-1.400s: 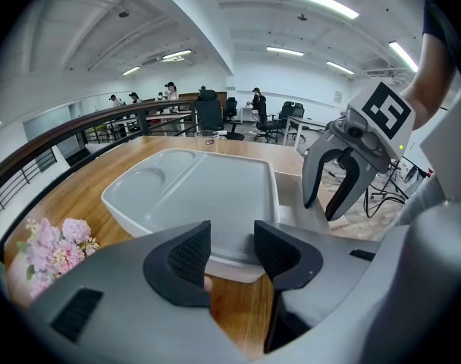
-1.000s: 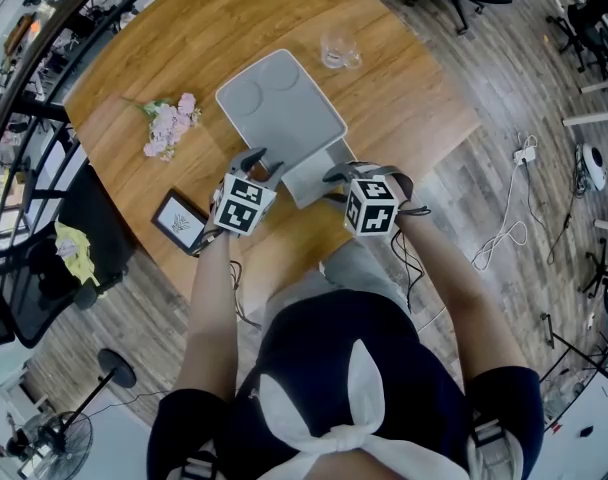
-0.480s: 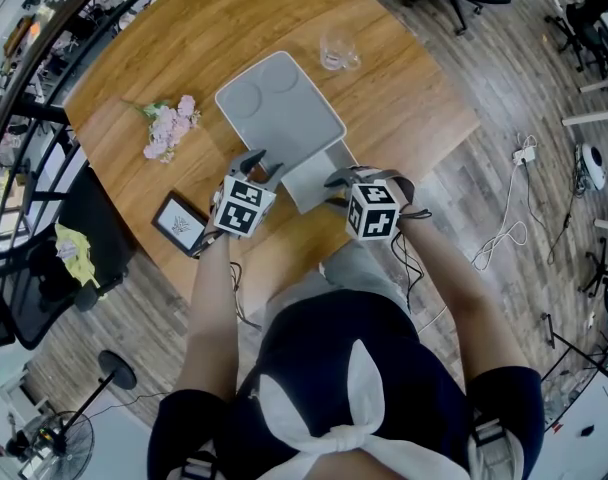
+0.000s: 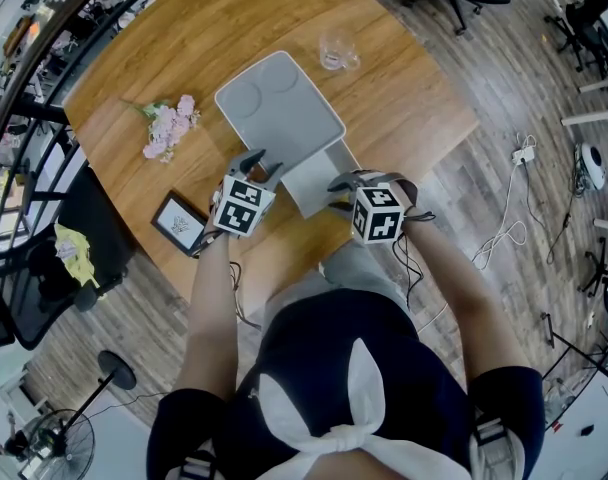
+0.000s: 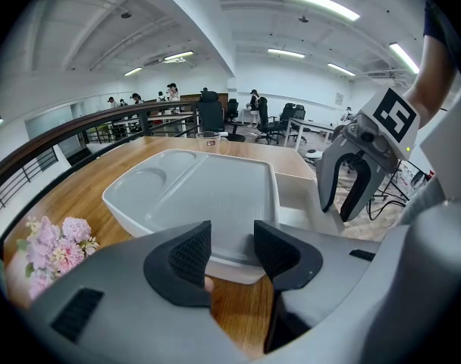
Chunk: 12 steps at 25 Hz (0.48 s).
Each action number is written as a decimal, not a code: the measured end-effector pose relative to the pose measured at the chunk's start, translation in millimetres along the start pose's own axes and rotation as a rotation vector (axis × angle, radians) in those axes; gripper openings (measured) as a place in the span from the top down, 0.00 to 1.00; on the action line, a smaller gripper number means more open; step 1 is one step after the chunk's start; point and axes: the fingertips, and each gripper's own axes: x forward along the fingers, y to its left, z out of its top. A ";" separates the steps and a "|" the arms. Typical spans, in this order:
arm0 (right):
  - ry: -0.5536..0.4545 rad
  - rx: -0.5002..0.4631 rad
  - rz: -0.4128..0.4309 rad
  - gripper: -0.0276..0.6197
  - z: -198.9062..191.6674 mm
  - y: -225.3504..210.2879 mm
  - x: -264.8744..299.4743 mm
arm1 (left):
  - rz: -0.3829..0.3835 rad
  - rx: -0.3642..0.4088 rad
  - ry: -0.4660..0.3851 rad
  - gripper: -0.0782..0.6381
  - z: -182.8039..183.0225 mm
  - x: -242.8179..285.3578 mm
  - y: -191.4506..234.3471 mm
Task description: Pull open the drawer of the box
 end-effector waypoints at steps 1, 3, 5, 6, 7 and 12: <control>0.000 0.000 0.003 0.77 -0.1 0.2 0.6 | 0.000 -0.001 0.000 0.62 -0.4 0.2 0.7; 0.000 -0.001 0.009 0.77 0.1 0.2 1.2 | -0.001 -0.003 0.000 0.62 -1.1 0.6 2.3; 0.001 -0.002 0.015 0.78 -0.3 0.7 1.5 | -0.002 -0.003 0.000 0.62 -1.4 1.2 3.2; 0.002 -0.002 0.018 0.78 -0.7 1.3 1.6 | -0.002 -0.003 0.000 0.63 -1.7 1.5 3.3; 0.003 -0.002 0.021 0.78 -1.0 2.0 1.7 | -0.001 -0.003 0.000 0.62 -1.9 1.8 3.5; 0.009 -0.002 0.038 0.78 -1.4 7.1 1.9 | 0.001 -0.004 0.001 0.62 -2.7 1.5 4.5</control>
